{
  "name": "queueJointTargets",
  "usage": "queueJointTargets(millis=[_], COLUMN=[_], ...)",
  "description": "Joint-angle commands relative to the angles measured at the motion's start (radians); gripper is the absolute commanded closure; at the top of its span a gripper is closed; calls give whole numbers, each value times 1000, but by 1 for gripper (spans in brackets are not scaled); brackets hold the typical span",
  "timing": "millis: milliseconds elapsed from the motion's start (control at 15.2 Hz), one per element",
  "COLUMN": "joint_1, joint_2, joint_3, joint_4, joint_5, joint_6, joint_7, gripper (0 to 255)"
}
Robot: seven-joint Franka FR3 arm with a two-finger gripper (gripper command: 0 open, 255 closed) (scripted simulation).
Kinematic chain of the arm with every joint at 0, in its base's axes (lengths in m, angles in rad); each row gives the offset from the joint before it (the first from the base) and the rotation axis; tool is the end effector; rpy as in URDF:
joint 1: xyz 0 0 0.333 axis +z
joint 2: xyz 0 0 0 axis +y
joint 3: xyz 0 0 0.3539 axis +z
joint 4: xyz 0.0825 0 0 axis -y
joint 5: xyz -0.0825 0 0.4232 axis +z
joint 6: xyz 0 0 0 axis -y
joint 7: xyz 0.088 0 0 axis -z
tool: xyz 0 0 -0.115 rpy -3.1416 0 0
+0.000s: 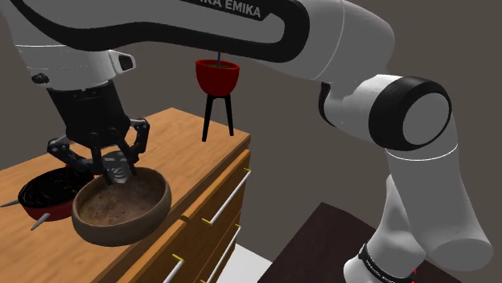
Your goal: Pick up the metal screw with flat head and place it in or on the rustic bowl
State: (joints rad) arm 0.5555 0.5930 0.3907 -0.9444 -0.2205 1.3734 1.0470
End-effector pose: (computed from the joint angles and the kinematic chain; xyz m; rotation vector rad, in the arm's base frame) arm 0.5347 0.5264 0.5674 3.0184 -0.2691 -0.1064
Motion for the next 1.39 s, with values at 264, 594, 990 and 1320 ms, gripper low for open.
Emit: queueJointTargets(millis=[264, 594, 990, 1320], joint_1=[-26, -26, -26, 32], joint_2=[-36, -36, -36, 58], joint_3=[4, 4, 4, -6], joint_4=[-135, -135, -135, 128], joint_5=[11, 11, 11, -17], joint_6=[98, 98, 98, -68], joint_7=[7, 7, 7, -4], gripper=[255, 255, 0, 0])
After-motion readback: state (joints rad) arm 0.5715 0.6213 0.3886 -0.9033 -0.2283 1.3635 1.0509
